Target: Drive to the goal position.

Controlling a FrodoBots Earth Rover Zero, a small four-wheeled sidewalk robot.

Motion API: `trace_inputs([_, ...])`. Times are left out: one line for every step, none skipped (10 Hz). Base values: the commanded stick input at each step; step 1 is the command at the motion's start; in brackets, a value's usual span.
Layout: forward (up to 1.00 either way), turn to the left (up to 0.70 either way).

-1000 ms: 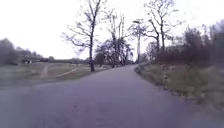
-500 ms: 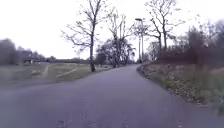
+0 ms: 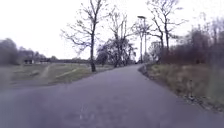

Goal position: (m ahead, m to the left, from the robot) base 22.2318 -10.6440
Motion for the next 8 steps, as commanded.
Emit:
trace_inputs([1.00, -0.40])
trace_inputs([1.00, -0.03])
trace_inputs([1.00, 0.00])
trace_inputs([1.00, 0.00])
trace_inputs([1.00, 0.00])
trace_inputs([1.00, 0.00])
trace_inputs([1.00, 0.00])
trace_inputs([1.00, 0.00])
